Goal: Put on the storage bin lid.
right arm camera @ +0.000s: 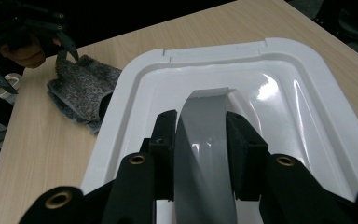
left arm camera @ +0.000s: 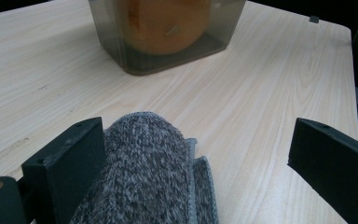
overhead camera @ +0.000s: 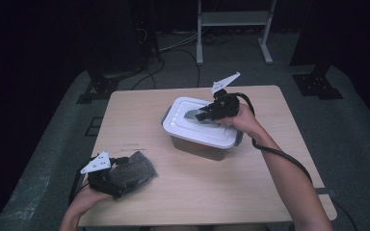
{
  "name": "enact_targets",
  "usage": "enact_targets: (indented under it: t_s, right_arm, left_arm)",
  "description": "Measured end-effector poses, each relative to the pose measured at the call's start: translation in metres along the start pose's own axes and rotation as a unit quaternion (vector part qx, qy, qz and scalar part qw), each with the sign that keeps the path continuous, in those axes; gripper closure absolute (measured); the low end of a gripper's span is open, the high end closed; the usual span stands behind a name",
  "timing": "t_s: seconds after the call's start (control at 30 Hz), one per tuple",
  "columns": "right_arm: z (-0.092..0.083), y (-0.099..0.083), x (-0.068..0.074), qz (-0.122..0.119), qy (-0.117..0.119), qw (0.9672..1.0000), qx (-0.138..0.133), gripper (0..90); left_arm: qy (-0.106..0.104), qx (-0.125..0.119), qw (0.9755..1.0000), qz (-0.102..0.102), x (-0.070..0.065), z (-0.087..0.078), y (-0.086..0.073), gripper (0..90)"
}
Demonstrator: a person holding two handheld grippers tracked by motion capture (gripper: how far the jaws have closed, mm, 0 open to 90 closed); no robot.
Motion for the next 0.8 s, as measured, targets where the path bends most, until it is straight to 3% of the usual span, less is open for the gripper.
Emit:
enact_targets:
  t_s: [0.47, 0.8]
  right_arm:
    - [-0.008, 0.002, 0.005, 0.002, -0.005, 0.9999, -0.015, 48.4]
    - [-0.030, 0.000, 0.008, 0.005, -0.011, 0.9995, -0.029, 42.4]
  left_arm:
    - [0.000, 0.001, 1.0000, 0.001, 0.000, -0.001, -0.001, 3.2]
    - [-0.002, 0.001, 1.0000, -0.001, -0.001, 0.001, 0.000, 3.2]
Point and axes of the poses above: each handheld gripper's, and its own axes: z roughly forward along the jaws, y roughly out of its top, x roughly to its left, the point moved 6 cm from there along z, roughly forward along the jaws, and after that the axes turned 5 degrees about -y, right-handed, at the moved point
